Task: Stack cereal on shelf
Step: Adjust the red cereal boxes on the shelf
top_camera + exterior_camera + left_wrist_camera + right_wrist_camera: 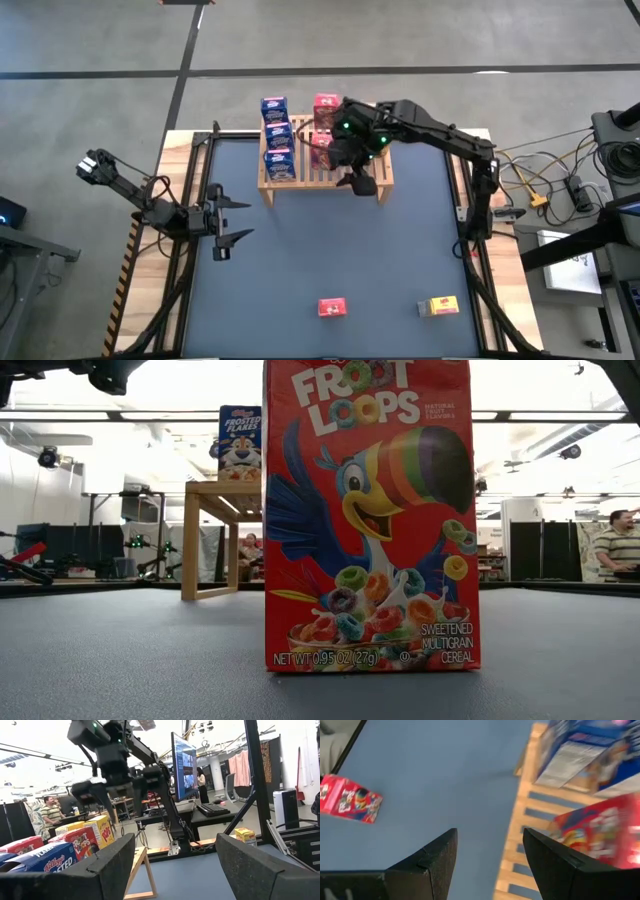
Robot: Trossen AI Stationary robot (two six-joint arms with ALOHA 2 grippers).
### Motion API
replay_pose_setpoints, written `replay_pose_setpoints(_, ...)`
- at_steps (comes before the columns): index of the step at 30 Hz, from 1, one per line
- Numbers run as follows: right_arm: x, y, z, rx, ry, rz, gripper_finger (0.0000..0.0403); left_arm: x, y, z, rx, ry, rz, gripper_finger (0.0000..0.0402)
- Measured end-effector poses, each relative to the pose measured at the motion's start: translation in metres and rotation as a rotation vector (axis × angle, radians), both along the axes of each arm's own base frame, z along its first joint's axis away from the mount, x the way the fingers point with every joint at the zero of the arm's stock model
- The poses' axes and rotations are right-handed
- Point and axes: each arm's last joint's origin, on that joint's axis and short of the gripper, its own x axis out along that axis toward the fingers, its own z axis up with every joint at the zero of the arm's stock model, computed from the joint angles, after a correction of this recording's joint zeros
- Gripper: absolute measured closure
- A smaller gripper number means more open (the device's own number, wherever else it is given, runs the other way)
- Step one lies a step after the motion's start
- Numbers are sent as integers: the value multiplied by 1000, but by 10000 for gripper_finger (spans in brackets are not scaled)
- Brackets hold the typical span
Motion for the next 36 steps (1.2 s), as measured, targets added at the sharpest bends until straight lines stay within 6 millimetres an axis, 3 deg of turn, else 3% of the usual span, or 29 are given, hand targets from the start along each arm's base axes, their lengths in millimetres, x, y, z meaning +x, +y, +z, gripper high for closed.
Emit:
replay_pose_setpoints(4, -3, 5, -9, 4, 6, 8, 186, 0, 0, 0, 6, -2, 2, 141)
replay_pose_setpoints(8, -22, 10, -6, -10, -72, -1, 186, 0, 0, 0, 6, -3, 2, 141)
replay_pose_setpoints(13, -50, 16, 0, -63, -322, -19, 186, 0, 0, 1, 10, -3, 4, 141)
replay_pose_setpoints(19, -61, 14, -14, -189, -551, -145, 186, -1, 1, 1, 4, -9, 6, 141)
replay_pose_setpoints(25, -62, 7, -23, -292, -550, -302, 177, -1, 2, 2, -21, -19, 27, 141)
replay_pose_setpoints(36, -29, -16, -24, -242, -451, -344, 83, -1, 1, 2, -34, -18, 22, 141)
